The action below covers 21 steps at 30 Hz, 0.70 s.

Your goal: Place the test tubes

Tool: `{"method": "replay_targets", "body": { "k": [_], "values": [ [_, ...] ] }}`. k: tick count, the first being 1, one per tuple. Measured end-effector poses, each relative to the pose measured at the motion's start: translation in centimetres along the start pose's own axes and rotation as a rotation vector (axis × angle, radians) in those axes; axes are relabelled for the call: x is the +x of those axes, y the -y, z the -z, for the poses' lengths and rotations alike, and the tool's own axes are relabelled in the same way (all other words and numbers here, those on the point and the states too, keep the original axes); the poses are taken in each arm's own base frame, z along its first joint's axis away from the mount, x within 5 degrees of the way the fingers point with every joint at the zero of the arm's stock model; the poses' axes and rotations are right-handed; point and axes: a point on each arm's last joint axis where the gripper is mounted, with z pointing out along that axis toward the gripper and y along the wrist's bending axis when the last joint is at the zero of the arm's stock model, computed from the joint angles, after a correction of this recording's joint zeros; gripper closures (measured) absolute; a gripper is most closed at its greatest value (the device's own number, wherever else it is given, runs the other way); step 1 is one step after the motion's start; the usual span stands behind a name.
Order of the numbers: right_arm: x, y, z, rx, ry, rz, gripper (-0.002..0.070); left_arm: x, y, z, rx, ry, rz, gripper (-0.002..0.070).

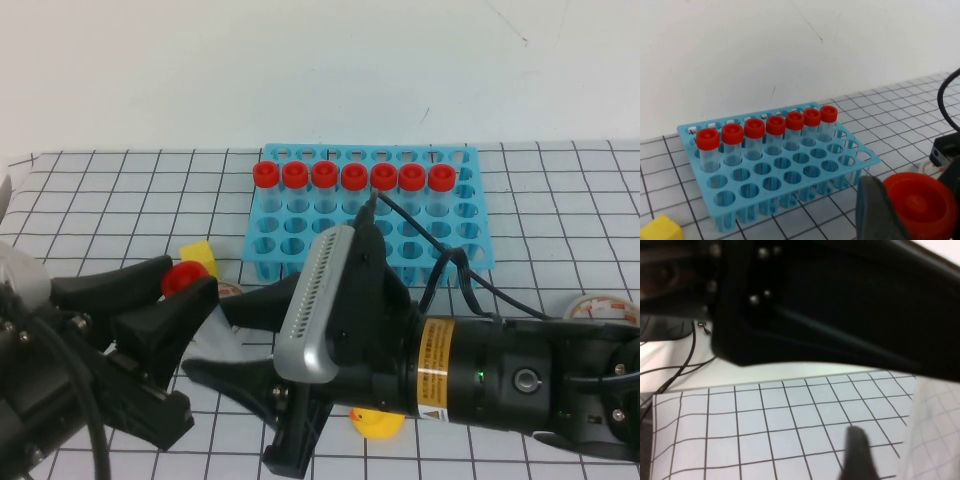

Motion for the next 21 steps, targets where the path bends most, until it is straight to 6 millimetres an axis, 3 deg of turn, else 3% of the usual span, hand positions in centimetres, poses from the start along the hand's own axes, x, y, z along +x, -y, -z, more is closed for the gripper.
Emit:
{"method": "replay_targets", "body": {
  "k": [2, 5, 13, 17, 21],
  "values": [
    [-0.2, 0.0, 0.2, 0.004, -0.001, 0.007, 0.0231, -0.1, 0.0, 0.0, 0.0, 0.016, -0.006, 0.0409],
    [-0.6, 0.1, 0.7, 0.035, -0.03, 0.023, 0.019, -0.5, 0.0, 0.0, -0.001, 0.049, -0.019, 0.0409],
    [-3.5, 0.9, 4.3, 0.218, -0.127, 0.079, 0.0188, -2.1, 0.2, 0.2, 0.005, 0.176, -0.084, 0.0409],
    [-5.6, 1.2, 7.6, 0.348, -0.162, 0.088, 0.0278, -2.7, 0.3, -0.2, 0.007, 0.258, -0.12, 0.0409],
    [-8.0, 1.0, 12.0, 0.482, -0.16, 0.045, 0.0484, -3.2, 0.5, -1.6, 0.025, 0.304, -0.154, 0.0409]
  ]
}}
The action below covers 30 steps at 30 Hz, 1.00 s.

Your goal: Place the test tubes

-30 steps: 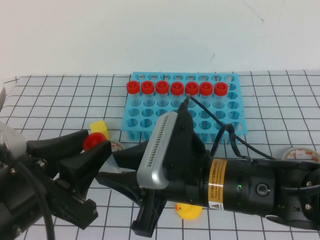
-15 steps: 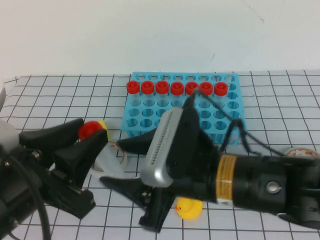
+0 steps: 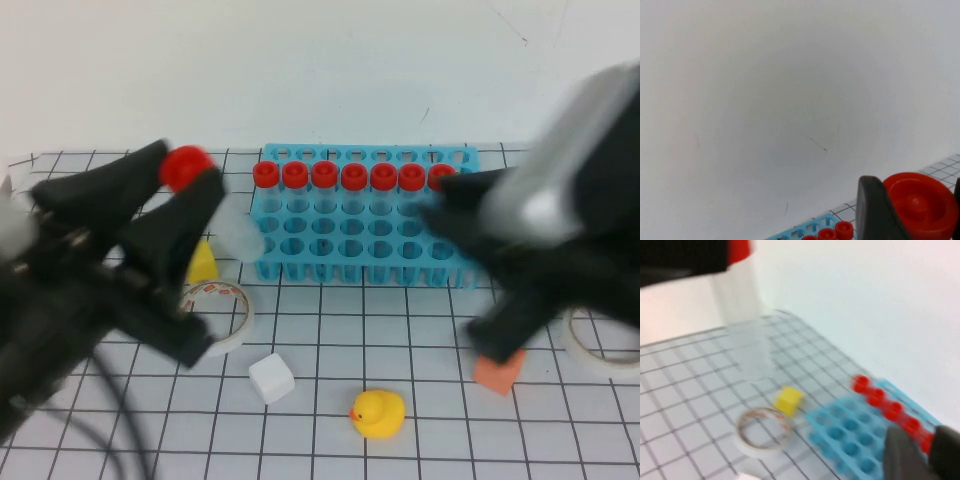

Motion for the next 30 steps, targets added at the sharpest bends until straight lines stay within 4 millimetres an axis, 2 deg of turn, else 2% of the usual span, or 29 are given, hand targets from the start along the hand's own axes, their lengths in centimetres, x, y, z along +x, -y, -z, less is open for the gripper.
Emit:
{"method": "replay_targets", "body": {
  "k": [2, 4, 9, 14, 21, 30],
  "values": [
    [-0.2, 0.8, 1.8, 0.057, -0.027, -0.034, 0.0594, 0.2, 0.2, -1.1, 0.023, -0.003, -0.025, 0.0409],
    [-0.5, 1.6, 4.0, 0.115, -0.049, -0.072, 0.0639, 0.6, 0.5, -2.4, 0.048, -0.012, -0.038, 0.0409],
    [-0.5, 2.8, 9.1, 0.182, -0.048, -0.167, 0.0672, 1.4, 1.2, -6.4, 0.129, 0.002, -0.001, 0.0409],
    [1.5, 2.5, 12.8, 0.16, -0.053, -0.183, 0.0677, 2.6, 2.3, -10.1, 0.255, 0.045, -0.005, 0.0409],
    [6.2, 1.3, 14.5, 0.109, -0.187, -0.245, 0.0678, 5.7, 3.0, -15.3, 0.339, 0.02, 0.011, 0.0409],
    [9.6, 0.3, 14.1, 0.073, -0.271, -0.237, 0.0678, 9.9, 3.2, -21.8, 0.369, -0.024, 0.012, 0.0409]
  ]
}}
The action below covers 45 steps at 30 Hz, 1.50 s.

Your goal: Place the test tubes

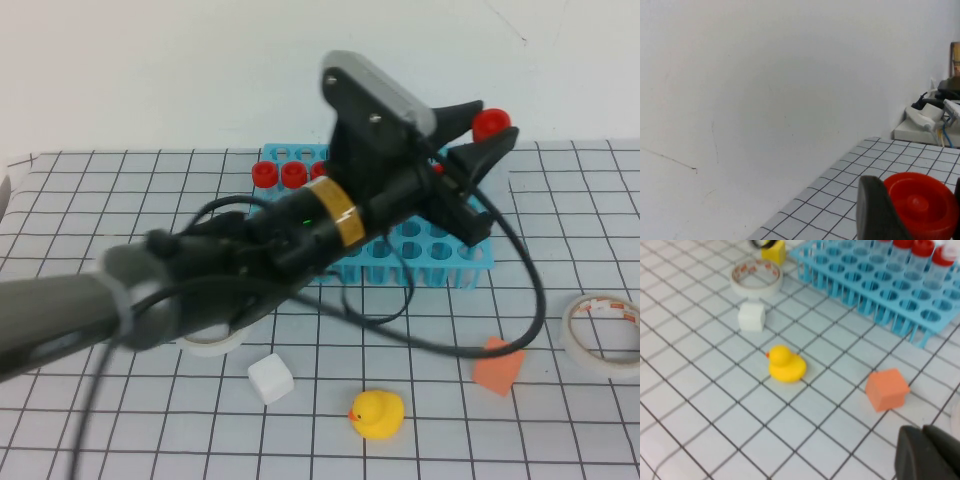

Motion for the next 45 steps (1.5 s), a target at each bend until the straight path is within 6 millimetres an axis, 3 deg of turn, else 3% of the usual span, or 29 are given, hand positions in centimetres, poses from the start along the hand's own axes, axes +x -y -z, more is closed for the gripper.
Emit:
{"method": "replay_targets", "body": {
  "k": [8, 15, 26, 33, 45],
  "values": [
    [1.7, -0.1, -0.9, 0.002, -0.05, 0.029, 0.0678, 3.4, -1.6, -4.1, 0.007, -0.007, -0.041, 0.0409],
    [1.6, -0.1, -0.9, 0.005, -0.048, 0.033, 0.0678, 6.1, -3.4, -5.9, -0.093, -0.041, -0.014, 0.0409],
    [1.6, 0.0, -0.9, 0.009, -0.047, 0.039, 0.0678, 7.5, -4.7, -6.2, -0.169, -0.117, -0.063, 0.0409],
    [1.6, 0.0, -0.9, 0.01, -0.047, 0.04, 0.0678, 9.6, -5.0, -6.3, -0.176, -0.127, -0.053, 0.0409],
    [1.6, 0.0, -0.9, 0.014, -0.045, 0.042, 0.0678, 10.0, -5.0, -6.5, -0.175, -0.108, -0.028, 0.0409]
  ]
}}
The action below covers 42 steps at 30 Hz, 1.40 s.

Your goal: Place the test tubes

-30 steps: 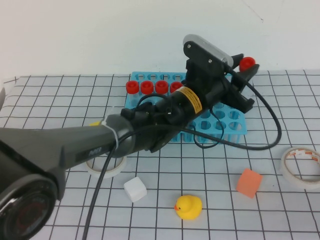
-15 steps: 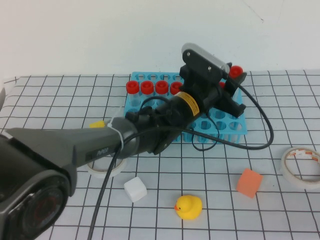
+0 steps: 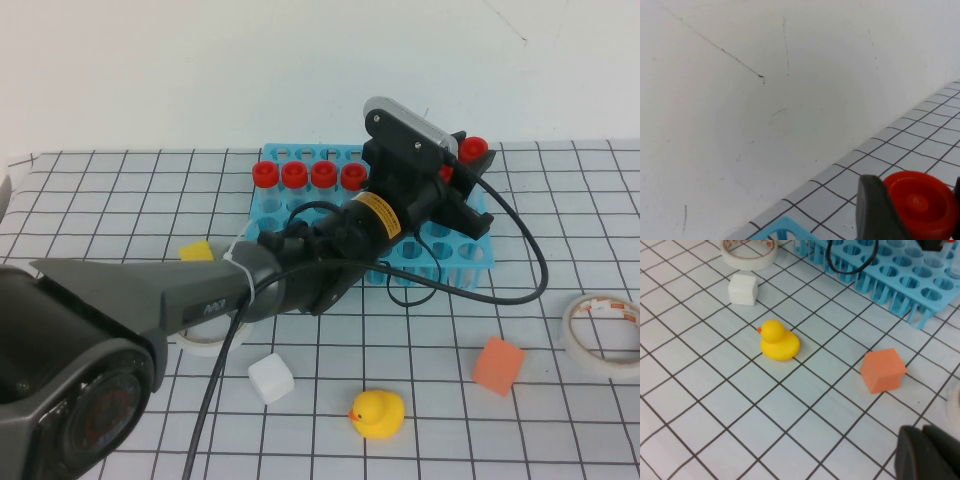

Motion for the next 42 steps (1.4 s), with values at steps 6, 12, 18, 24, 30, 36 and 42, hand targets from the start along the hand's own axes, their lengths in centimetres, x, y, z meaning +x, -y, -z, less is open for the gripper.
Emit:
{"method": "replay_targets", "body": {
  "k": [6, 12, 18, 24, 30, 36, 42],
  "values": [
    [0.0, 0.0, 0.0, 0.0, 0.0, 0.0, 0.0678, -0.2, 0.0, 0.1, -0.001, -0.021, -0.006, 0.0409],
    [0.0, 0.0, 0.0, 0.0, 0.0, -0.002, 0.0678, -0.8, 0.0, 0.2, 0.002, -0.065, -0.02, 0.0409],
    [0.0, 0.0, 0.0, 0.0, 0.0, -0.003, 0.0678, -0.7, 0.2, 0.3, 0.023, -0.085, -0.004, 0.041],
    [0.0, 0.0, 0.0, 0.0, 0.0, -0.005, 0.0678, -0.8, 0.1, 0.3, 0.024, -0.084, 0.007, 0.041],
    [0.0, 0.0, 0.0, 0.0, 0.0, -0.005, 0.0678, -1.0, 0.1, 0.3, 0.023, -0.085, 0.009, 0.041],
    [0.0, 0.0, 0.0, 0.0, 0.0, -0.006, 0.0678, -1.5, 0.0, 0.4, 0.009, -0.113, 0.005, 0.041],
    [0.0, 0.0, 0.0, 0.0, 0.0, -0.006, 0.0678, -1.7, -0.1, 0.5, 0.003, -0.125, 0.001, 0.041]
  ]
}}
